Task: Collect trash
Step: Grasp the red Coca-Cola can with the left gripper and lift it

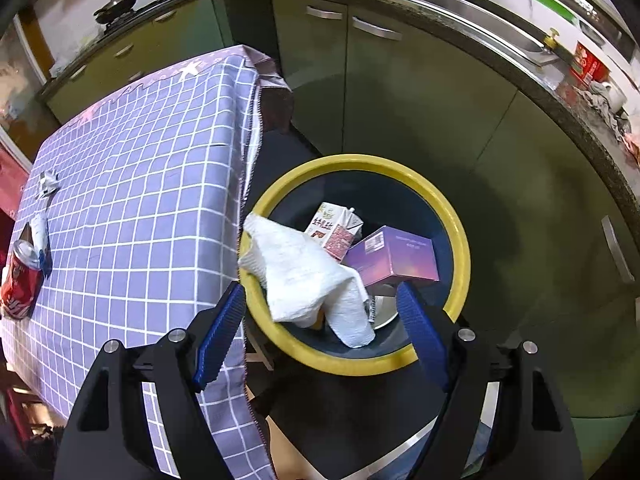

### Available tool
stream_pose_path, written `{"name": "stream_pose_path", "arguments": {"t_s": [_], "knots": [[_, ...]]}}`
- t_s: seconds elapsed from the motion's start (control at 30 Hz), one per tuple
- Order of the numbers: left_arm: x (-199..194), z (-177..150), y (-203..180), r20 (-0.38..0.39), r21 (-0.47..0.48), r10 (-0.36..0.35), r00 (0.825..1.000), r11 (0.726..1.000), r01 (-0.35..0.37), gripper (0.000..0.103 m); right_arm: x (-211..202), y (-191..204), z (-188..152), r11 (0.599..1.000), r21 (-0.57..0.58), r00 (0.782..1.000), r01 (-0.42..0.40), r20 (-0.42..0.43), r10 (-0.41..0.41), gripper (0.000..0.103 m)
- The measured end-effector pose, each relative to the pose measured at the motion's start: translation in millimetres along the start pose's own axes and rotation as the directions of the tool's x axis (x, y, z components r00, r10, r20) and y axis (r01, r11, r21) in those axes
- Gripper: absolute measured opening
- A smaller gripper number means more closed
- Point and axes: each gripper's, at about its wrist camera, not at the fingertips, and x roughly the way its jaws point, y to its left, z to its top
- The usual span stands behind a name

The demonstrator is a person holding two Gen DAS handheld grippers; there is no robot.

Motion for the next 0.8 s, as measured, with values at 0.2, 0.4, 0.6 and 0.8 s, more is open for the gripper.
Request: {"name": "stream_pose_path", "arguments": {"t_s": [0.2,0.4,0.6,0.8], "knots": [[26,7,16,-0.055,-0.021,-0.001,0.998,1.000,-0.001,0.090,-1,12,-4,1.000,-0.024,1.000,-0.019,-0.012,0.019,0.078],[40,10,22,-0.086,-0.027,-0.007,0.996,1.000,0.004,0.090,7,21,-2,0.999,-0.043,0.999,-0.031,-0.029,0.030,0.079],[51,10,25,-0.115,-0.029,-0.014,0.993,1.000,0.011,0.090,13,29,-2,0.997,-0.058,0.998,-0.045,-0.042,0.042,0.079],[55,11,25,-0.122,-0.031,-0.014,0.992,0.999,0.010,0.090,17,31,-2,0.997,-0.064,0.998,-0.053,-0.049,0.050,0.079]]}}
